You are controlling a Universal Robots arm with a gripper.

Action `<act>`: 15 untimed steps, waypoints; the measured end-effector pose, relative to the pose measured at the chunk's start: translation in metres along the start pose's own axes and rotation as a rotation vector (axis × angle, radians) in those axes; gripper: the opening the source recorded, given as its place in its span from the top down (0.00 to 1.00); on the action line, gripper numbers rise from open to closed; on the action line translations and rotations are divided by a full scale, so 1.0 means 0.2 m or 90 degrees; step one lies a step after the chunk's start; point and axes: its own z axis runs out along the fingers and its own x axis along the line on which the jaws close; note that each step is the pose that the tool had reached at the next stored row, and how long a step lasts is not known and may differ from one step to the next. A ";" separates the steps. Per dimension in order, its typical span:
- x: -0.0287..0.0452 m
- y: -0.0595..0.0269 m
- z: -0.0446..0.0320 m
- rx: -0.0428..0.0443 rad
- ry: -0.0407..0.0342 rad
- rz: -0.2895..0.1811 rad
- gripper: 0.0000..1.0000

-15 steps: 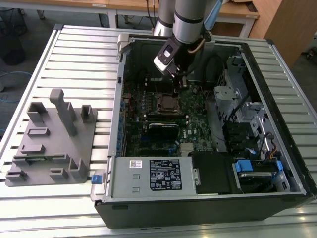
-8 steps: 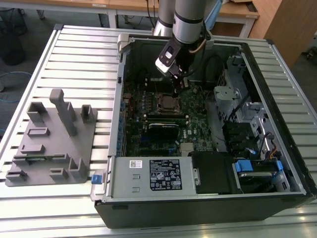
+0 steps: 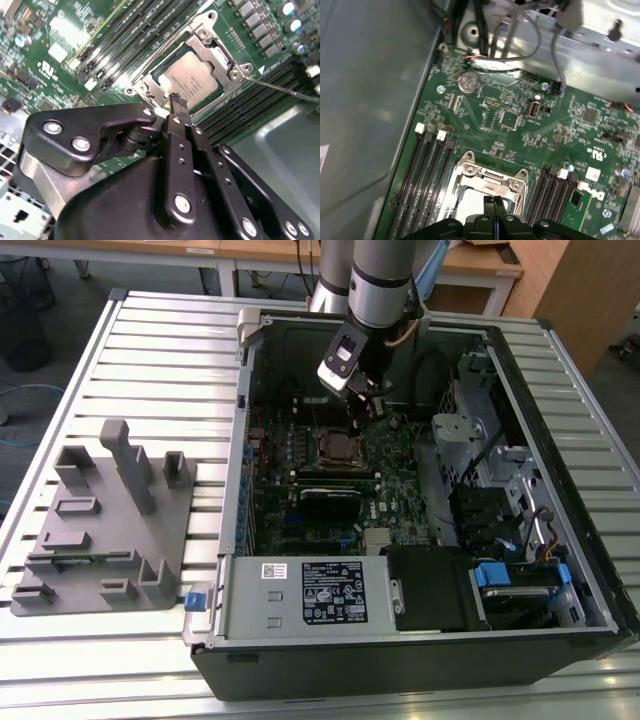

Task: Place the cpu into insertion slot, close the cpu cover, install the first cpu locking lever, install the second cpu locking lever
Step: 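Close the cpu cover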

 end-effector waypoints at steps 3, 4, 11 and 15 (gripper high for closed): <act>0.000 0.000 0.001 -0.0009 -0.0002 -0.035 0.89; 0.000 0.000 0.001 -0.0013 -0.0003 -0.046 0.89; 0.000 0.000 0.002 -0.0030 -0.0007 -0.108 0.89; 0.000 0.000 0.003 -0.0030 -0.0007 -0.108 0.89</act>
